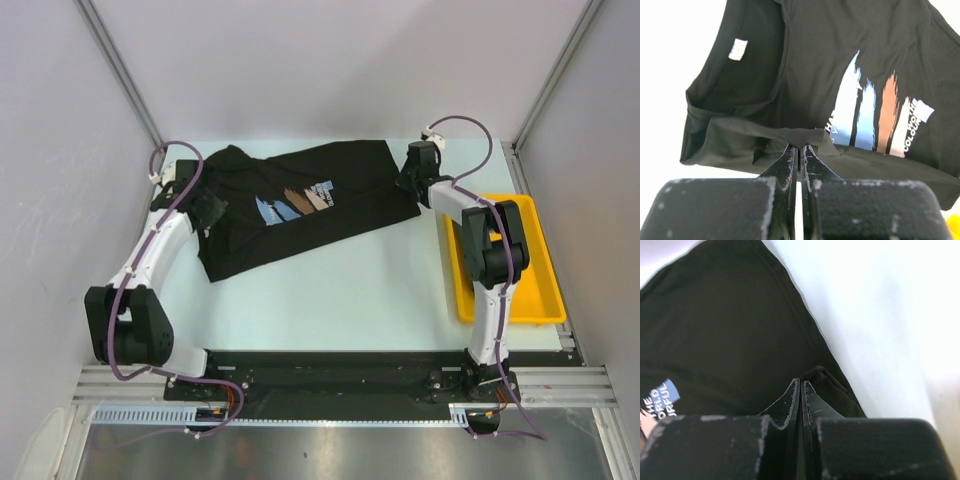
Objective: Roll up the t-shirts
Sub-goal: Fold the T-shirt at the center of the board.
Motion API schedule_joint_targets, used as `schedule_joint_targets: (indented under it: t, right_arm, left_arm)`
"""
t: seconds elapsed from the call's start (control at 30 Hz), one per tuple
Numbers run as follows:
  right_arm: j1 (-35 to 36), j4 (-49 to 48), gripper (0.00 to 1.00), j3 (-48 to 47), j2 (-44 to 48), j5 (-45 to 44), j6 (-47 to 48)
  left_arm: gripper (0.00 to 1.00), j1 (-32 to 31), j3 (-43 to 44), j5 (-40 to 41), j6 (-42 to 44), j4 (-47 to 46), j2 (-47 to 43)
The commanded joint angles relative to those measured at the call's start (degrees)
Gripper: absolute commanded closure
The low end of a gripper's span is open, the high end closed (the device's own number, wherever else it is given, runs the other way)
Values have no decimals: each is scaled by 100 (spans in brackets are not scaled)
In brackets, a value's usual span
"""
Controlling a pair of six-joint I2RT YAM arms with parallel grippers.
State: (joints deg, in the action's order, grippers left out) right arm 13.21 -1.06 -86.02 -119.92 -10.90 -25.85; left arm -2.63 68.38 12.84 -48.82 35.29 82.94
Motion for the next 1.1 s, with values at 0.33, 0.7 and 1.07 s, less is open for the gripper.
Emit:
schedule_joint_targets:
  t: [0.33,0.7,1.07]
  right_arm:
    - [-12,71,97,-846,-488,17,97]
    - [-73,80,97,-811,-638,-106,45]
    - [-143,254,97,-767,-647,-211,18]
  left_arm:
    - [100,175,633,43,355,-66,653]
    - [100,193,817,-18,408,-268,996]
    - [100,246,1212,-97,461,-259,1295]
